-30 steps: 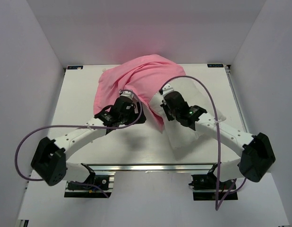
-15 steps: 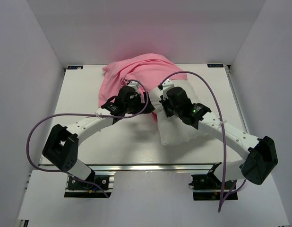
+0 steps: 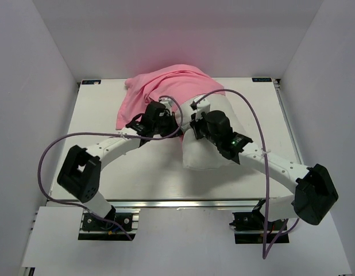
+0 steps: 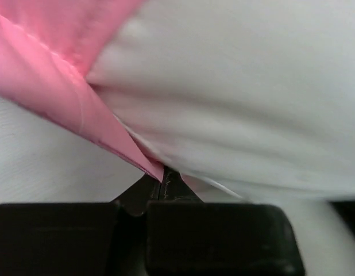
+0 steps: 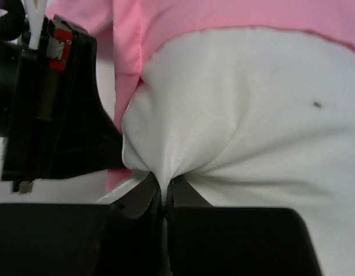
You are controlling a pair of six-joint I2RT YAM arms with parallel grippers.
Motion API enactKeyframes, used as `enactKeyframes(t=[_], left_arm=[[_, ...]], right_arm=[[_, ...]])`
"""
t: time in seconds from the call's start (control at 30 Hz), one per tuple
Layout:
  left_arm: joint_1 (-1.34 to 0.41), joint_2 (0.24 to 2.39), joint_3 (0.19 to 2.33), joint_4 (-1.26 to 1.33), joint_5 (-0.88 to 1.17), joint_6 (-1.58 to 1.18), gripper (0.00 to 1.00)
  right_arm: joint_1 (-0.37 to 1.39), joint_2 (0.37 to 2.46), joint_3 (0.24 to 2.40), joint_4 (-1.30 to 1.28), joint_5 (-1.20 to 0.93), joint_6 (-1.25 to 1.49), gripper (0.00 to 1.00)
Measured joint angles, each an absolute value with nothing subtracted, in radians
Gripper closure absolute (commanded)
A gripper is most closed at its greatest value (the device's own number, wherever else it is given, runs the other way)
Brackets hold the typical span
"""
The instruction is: Put the pillow into the pillowcase
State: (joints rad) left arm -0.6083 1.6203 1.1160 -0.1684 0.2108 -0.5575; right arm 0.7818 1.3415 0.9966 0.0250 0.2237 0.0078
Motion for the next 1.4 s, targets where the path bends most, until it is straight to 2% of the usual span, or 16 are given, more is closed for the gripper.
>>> enactKeyframes(t=[0.2, 0.4, 0.57, 0.73, 0.8, 0.83, 0.87, 0.9, 0.93, 1.0, 1.03, 1.07, 1.13, 1.3, 1.4], left_arm=[[-0.593, 1.413, 1.133, -0.263, 0.29, -0.621, 1.0], [-0.59, 1.204, 1.183, -0.336, 0.365, -0.697, 1.0], [-0.588, 1.128, 1.11, -0.401, 0.395, -0.749, 1.0], [-0.596, 1.08, 1.063, -0.498, 0.398, -0.762, 1.0], [-0.607, 1.065, 1.061, -0.524, 0.397, -0.765, 0.77], [-0.612, 1.061, 1.061, -0.533, 0.398, -0.764, 0.62], [-0.618, 1.057, 1.061, -0.537, 0.409, -0.767, 0.39], [-0.625, 1.053, 1.062, -0.544, 0.416, -0.761, 0.04], [-0.632, 1.05, 1.067, -0.557, 0.424, -0.76, 0.02], [-0.643, 1.05, 1.095, -0.598, 0.422, -0.757, 0.02], [-0.644, 1.054, 1.125, -0.632, 0.411, -0.749, 0.02], [-0.645, 1.06, 1.164, -0.664, 0.39, -0.735, 0.02], [-0.645, 1.073, 1.271, -0.741, 0.319, -0.705, 0.02], [-0.645, 1.137, 1.57, -0.861, 0.033, -0.632, 0.02], [-0.64, 1.232, 1.698, -0.94, -0.156, -0.6, 0.02]], right_arm=[[0.806, 1.365, 0.797, 0.596, 0.227, -0.15, 1.0], [0.886, 1.61, 0.917, 0.972, 0.41, -0.294, 1.0], [0.951, 1.842, 1.052, 1.076, 0.547, -0.327, 1.0], [0.992, 1.908, 1.061, 1.032, 0.575, -0.265, 1.0], [0.995, 1.865, 1.022, 1.01, 0.553, -0.216, 1.0], [0.994, 1.836, 0.99, 0.999, 0.536, -0.196, 1.0], [0.99, 1.793, 0.942, 0.987, 0.502, -0.175, 1.0], [0.986, 1.752, 0.897, 0.972, 0.471, -0.157, 0.91], [0.982, 1.703, 0.847, 0.958, 0.429, -0.135, 0.67], [0.981, 1.603, 0.753, 0.911, 0.359, -0.088, 0.44], [0.981, 1.543, 0.704, 0.878, 0.327, -0.067, 0.2], [0.981, 1.482, 0.664, 0.838, 0.298, -0.044, 0.15], [0.98, 1.364, 0.607, 0.743, 0.253, -0.022, 0.11], [0.973, 1.124, 0.601, 0.469, 0.2, 0.022, 0.11], [0.957, 1.059, 0.664, 0.312, 0.207, 0.053, 0.11]])
